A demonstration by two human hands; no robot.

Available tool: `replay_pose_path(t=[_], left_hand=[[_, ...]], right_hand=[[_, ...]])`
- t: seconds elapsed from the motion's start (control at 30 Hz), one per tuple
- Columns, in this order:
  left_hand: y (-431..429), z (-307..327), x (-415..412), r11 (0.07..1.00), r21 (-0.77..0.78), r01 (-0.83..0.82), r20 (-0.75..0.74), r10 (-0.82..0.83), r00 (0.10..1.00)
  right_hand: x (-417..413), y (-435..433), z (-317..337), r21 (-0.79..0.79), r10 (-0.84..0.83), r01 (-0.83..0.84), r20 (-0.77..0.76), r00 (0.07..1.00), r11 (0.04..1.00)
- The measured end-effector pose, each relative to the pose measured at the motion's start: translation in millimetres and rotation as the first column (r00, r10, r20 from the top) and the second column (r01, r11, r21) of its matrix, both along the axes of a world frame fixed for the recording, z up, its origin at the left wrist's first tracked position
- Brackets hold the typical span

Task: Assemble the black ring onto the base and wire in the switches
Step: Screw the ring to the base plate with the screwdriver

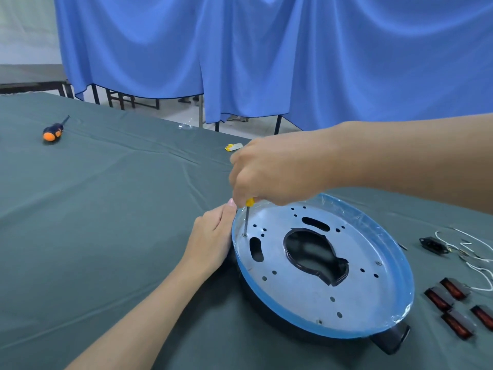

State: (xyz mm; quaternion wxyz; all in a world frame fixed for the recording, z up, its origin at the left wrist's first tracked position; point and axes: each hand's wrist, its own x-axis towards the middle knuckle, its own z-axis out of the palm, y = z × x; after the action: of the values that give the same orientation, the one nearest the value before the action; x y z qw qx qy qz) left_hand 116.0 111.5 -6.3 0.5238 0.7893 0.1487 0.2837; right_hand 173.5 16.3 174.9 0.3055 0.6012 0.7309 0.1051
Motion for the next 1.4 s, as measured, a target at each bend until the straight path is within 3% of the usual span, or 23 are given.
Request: replay_pose_path(t=[0.17, 0.63, 0.93, 1.2, 1.33, 1.4], left_hand=[[-1.2, 1.3, -0.7, 1.0, -0.007, 0.003, 0.005, -0.003, 1.0], [-5.6, 3.1, 0.0, 0.998, -0.017, -0.055, -0.057, 0.054, 0.997], [-7.4, 4.0, -2.1, 0.996, -0.041, -0.077, -0.054, 0.075, 0.996], [-6.7, 5.6, -2.1, 0.998, -0.029, -0.054, -0.066, 0.052, 0.996], [-5.3, 3.3, -0.8, 0.999, -0.042, -0.032, -0.069, 0.029, 0.997], [-4.0, 3.3, 0.8, 0.999, -0.039, -0.029, -0.077, 0.026, 0.997]], right_hand=[[8.9, -0.1, 0.9, 0.006, 0.084, -0.084, -0.051, 0.995, 0.996], [2.4, -6.1, -5.7, 0.003, -0.221, 0.227, -0.22, 0.95, 0.974], [0.7, 10.5, -3.2, -0.078, -0.518, 0.524, -0.335, 0.787, 0.848], [2.6, 11.4, -5.4, -0.23, -0.695, 0.718, -0.553, 0.458, 0.657], [13.0, 16.9, -5.2, -0.415, -0.787, 0.82, -0.613, 0.069, 0.395], [16.8, 17.6, -6.6, -0.477, -0.782, 0.824, -0.62, -0.068, 0.307]])
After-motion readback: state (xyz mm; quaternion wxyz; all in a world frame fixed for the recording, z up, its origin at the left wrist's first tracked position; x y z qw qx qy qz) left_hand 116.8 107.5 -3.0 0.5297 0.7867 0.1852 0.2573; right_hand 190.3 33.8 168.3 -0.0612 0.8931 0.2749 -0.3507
